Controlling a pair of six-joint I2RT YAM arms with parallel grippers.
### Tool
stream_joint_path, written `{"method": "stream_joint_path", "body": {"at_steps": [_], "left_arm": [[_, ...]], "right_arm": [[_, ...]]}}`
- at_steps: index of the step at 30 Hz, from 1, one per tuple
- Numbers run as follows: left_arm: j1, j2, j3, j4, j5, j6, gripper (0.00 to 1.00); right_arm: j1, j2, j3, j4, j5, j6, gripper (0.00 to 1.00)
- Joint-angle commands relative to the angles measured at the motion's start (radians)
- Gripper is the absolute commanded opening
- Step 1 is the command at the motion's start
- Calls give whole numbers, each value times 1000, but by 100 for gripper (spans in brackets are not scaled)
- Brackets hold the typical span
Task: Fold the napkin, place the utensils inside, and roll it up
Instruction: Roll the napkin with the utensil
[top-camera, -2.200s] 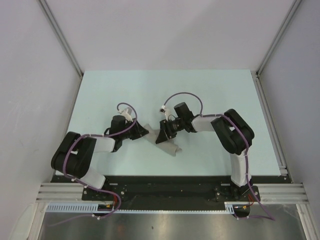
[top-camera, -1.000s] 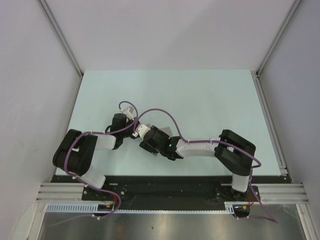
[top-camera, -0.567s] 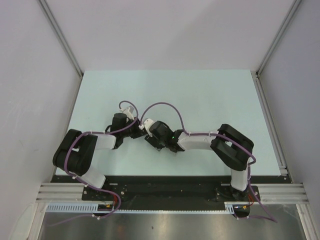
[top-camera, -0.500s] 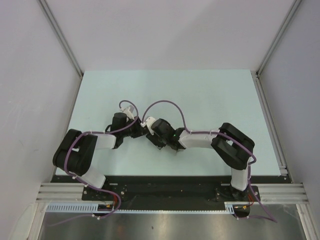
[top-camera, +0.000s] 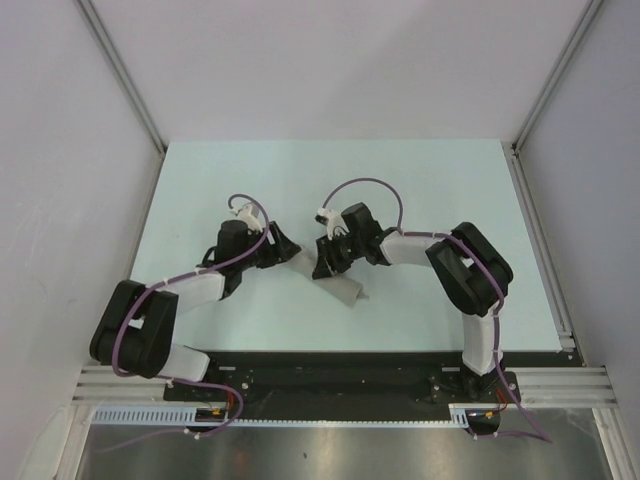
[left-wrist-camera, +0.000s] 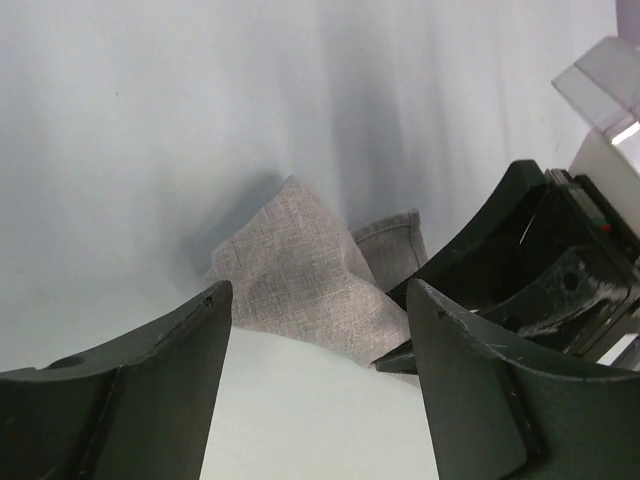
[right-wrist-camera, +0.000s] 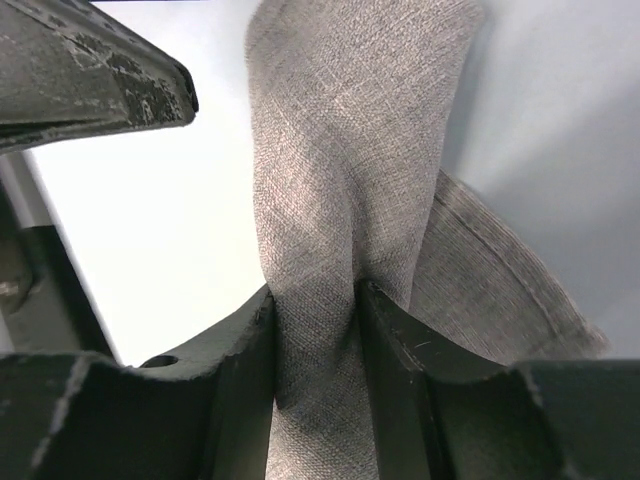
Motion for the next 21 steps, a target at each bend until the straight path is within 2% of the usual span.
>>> {"method": "stream_joint_path", "body": {"at_steps": [1, 9, 18, 21], "left_arm": [[0, -42, -43, -6, -38, 31, 75], [5, -10, -132, 138, 57, -12, 77], [5, 94, -151, 280, 108, -64, 78], [5, 128, -151, 318, 124, -74, 75]], "right_arm": [[-7, 124, -42, -37, -226, 84, 41], [-30, 194, -46, 98, -414, 183, 41], [-34, 219, -48, 118, -472, 207, 41], [-36, 224, -45, 118, -477, 204, 41]]}}
